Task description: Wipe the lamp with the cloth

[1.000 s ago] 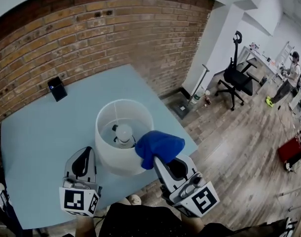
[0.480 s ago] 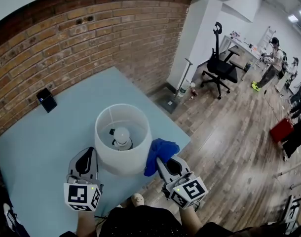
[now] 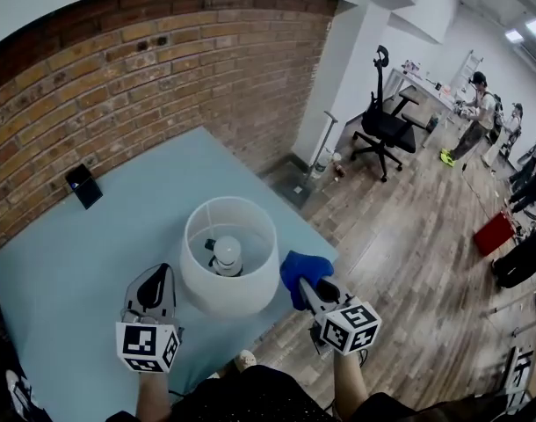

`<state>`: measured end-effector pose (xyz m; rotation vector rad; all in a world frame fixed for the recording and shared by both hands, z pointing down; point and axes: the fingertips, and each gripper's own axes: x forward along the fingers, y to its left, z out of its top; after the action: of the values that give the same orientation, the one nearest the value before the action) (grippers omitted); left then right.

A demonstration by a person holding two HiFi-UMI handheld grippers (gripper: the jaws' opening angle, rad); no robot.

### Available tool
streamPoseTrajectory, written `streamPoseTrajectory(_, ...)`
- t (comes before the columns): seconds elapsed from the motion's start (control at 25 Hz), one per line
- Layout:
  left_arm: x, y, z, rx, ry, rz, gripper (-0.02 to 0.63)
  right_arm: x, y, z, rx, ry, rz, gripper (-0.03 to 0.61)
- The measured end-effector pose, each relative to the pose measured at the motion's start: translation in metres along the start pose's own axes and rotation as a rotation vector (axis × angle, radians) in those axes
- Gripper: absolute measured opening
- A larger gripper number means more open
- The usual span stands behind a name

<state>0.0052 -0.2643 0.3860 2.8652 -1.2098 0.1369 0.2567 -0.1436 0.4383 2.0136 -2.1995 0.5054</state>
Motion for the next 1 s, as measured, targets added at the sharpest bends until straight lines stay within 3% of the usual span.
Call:
streamPoseTrajectory(0.24,0.007,0.022,0.019,0.010,-0.026,0.017,0.008,0.005,0.009,0.129,0.050,-0.265,0.216,0.059)
streamPoseTrajectory(0.44,0.020,0.029,0.040,0.036,-0.061,0.012,0.008,0.017,0.049,0.189,-0.001,-0.300,0.381,0.060)
streamPoseTrajectory(0.6,0.025,0.032,0.055,0.041,-0.094,0.019,0.009,0.029,0.072,0.189,0.006,-0.284,0.469,0.060)
streamPoseTrajectory(0.8,0.031,0.027,0.048,0.047,-0.062,0.002,0.009,0.047,0.065,0.173,0.120,-0.252,0.531,0.058)
streamPoseTrajectory(1.0,0.036,0.027,0.036,0.039,-0.030,0.001,0.009,0.071,0.048,0.132,0.014,-0.106,0.459,0.060)
